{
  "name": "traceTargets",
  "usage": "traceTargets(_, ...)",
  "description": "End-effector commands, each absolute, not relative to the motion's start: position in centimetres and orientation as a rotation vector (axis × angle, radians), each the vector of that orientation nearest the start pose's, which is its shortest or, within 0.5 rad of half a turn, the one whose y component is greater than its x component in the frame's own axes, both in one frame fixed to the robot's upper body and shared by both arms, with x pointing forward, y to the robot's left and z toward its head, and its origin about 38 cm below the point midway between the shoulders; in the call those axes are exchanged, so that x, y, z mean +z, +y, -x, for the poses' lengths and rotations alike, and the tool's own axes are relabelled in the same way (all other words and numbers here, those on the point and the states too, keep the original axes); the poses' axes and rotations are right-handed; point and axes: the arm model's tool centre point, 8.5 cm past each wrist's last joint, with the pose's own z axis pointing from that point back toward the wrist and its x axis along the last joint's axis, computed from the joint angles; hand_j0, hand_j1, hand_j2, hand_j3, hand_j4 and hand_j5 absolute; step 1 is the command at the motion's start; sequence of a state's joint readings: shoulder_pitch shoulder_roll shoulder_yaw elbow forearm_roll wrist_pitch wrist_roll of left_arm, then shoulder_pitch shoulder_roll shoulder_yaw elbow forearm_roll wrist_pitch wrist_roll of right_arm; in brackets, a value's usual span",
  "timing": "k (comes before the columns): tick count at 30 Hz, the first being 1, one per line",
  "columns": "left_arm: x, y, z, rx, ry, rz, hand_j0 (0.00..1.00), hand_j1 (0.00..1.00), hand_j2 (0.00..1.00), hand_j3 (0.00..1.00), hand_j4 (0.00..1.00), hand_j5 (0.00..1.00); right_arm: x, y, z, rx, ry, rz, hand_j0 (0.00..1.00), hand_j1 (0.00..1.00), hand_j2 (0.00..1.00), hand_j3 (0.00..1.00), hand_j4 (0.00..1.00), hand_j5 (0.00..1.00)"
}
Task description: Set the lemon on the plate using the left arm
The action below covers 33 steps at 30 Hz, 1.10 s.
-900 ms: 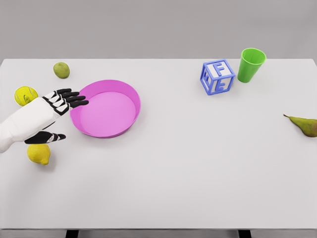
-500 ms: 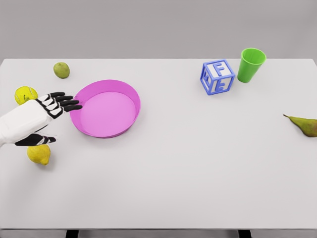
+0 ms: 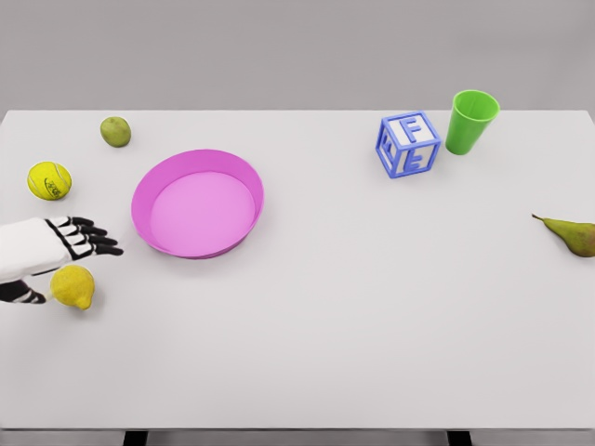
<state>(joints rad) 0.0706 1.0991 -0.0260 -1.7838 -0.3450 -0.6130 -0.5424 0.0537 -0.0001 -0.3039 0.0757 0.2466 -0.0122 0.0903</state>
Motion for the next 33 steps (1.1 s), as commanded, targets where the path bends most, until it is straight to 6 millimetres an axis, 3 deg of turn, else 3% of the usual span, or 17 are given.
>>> traceTargets(1,21.6,39.3,-31.4,-2.103,-1.203,-0.419,1.00,1.00,1.00,1.00,1.00,1.00,-25.8,-25.6,5.8,-0.069,0.110,-0.022,1.00,1.00,1.00,1.00,1.00,1.00)
traceTargets(13,19.7,39.0,-31.5,-2.174,-1.119,-0.521,1.00,1.00,1.00,1.00,1.00,1.00,-25.8,-25.6,5.8,-0.067,0.110,-0.022,1.00,1.00,1.00,1.00,1.00,1.00)
traceTargets(33,16.8,39.3,-31.5,-2.154,-1.067,-0.503,0.98,0.98,0.98,0.98,0.98,0.98,-25.8,-25.6,5.8,-0.067,0.110,-0.022,1.00,1.00,1.00,1.00,1.00,1.00)
